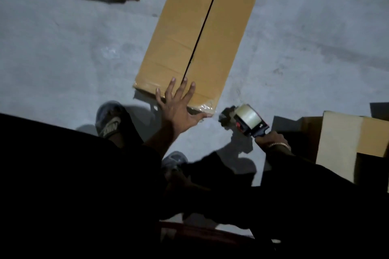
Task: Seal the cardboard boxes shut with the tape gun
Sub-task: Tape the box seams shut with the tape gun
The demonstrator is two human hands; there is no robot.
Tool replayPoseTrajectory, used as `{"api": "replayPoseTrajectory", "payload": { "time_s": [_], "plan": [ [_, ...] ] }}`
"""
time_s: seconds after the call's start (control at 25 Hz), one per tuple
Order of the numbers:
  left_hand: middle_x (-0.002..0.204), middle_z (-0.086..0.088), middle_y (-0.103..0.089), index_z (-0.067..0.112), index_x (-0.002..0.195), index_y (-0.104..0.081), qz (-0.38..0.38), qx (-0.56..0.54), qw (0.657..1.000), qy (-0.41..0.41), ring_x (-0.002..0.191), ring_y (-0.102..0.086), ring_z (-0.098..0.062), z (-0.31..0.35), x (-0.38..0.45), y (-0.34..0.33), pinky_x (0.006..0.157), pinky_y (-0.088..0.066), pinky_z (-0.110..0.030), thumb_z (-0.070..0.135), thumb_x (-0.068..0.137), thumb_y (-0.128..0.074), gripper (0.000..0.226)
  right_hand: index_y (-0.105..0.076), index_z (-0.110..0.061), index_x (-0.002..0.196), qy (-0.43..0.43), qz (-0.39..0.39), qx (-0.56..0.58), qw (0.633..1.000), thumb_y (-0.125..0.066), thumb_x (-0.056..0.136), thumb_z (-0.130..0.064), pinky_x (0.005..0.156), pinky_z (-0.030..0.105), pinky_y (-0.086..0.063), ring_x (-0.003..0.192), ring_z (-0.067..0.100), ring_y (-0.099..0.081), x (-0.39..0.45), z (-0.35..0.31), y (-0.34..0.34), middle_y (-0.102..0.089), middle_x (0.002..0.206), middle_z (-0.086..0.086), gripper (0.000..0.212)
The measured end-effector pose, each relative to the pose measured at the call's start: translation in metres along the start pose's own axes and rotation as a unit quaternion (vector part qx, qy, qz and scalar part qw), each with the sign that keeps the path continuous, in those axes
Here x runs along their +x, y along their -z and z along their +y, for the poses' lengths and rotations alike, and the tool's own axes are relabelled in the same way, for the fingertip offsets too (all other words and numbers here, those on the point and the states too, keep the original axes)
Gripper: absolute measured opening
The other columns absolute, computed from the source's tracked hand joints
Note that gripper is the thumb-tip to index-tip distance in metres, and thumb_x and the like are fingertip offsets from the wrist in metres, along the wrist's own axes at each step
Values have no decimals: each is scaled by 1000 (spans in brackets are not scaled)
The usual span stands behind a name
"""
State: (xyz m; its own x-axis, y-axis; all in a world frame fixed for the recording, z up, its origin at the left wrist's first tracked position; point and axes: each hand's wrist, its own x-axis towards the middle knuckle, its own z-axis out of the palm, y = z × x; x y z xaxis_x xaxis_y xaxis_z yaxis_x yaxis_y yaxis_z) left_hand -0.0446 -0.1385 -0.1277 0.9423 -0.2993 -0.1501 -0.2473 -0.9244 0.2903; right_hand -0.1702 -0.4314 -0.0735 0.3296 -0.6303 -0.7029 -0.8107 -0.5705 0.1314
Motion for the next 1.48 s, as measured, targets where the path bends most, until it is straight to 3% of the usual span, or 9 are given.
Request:
{"api": "replayPoseTrajectory", "payload": {
  "time_s": [0.28, 0.4, 0.52, 0.76, 1.08, 1.2, 1.28, 1.36, 1.48],
  "plan": [
    [175, 3, 4, 29, 167, -3, -20, 56, 998, -21, 161, 7, -28, 8, -10, 11, 120, -1, -70, 107, 70, -20, 126, -67, -2, 103, -25, -14, 120, 992, -62, 77, -42, 67, 33, -51, 80, 31, -66, 11, -37, 23, -68, 100, 17, 48],
    [175, -4, 10, 18, 167, -1, -23, 51, 998, -26, 160, 11, -30, 24, -16, 11, 122, 2, -68, 103, 76, -18, 126, -72, -3, 88, -27, -45, 155, 987, -59, 60, -36, 81, 44, -61, 84, 37, -71, 23, -31, 32, -73, 89, 20, 44],
    [174, -13, 0, 8, 166, -8, 6, 27, 999, -18, 161, 2, -30, 48, -16, 3, 124, -6, -65, 84, 96, -24, 105, -68, 3, 74, -24, -53, 196, 979, -65, 66, -17, 61, 35, -51, 59, 33, -62, -12, -39, 71, -63, 57, 14, 21],
    [171, -26, -5, -3, 163, -7, 2, 105, 991, -88, 160, -7, -36, 64, -7, -15, 123, -14, -64, 55, 105, -36, 87, -53, -6, 63, 23, -49, 232, 971, -66, 72, -9, 49, 24, -32, 45, 22, -40, -55, -35, 148, -48, 56, 10, 16],
    [173, -18, 10, 3, 164, 6, -67, 117, 987, -92, 161, 5, -31, 62, -4, -9, 125, -11, -62, 84, 87, -48, 124, -35, -19, 62, 56, -134, 278, 950, -61, 76, -8, 48, 26, -21, 40, 18, -25, -68, -58, 159, -29, 51, 2, 32],
    [172, -18, 14, 5, 165, 6, -66, 57, 989, -121, 160, 10, -30, 55, -9, 5, 125, -7, -63, 90, 88, -30, 121, -31, -20, 60, 68, -129, 281, 949, -59, 79, -11, 43, 21, -22, 35, 17, -26, -74, -79, 166, -29, 49, 1, 35],
    [172, -18, 12, 7, 165, 5, -31, 16, 998, -46, 160, 10, -32, 50, -20, 8, 127, 2, -60, 84, 95, -25, 108, -30, -21, 60, 86, -126, 303, 941, -59, 79, -11, 41, 19, -22, 33, 17, -26, -78, -94, 172, -29, 49, 0, 36],
    [172, -21, 5, 5, 165, 4, 14, -72, 982, 171, 160, 2, -38, 44, -34, 9, 128, -2, -57, 79, 98, -25, 104, -30, -21, 61, 105, -135, 328, 929, -60, 80, -12, 42, 21, -23, 34, 17, -27, -85, -106, 176, -29, 50, 0, 36],
    [170, -29, 0, -2, 160, 18, -12, -316, 869, 380, 158, -6, -44, 37, -28, 22, 126, -10, -50, 77, 97, -37, 115, -26, -24, 60, 113, -190, 354, 909, -60, 80, -13, 50, 26, -19, 41, 17, -24, -94, -118, 174, -26, 54, -2, 41]
  ]
}}
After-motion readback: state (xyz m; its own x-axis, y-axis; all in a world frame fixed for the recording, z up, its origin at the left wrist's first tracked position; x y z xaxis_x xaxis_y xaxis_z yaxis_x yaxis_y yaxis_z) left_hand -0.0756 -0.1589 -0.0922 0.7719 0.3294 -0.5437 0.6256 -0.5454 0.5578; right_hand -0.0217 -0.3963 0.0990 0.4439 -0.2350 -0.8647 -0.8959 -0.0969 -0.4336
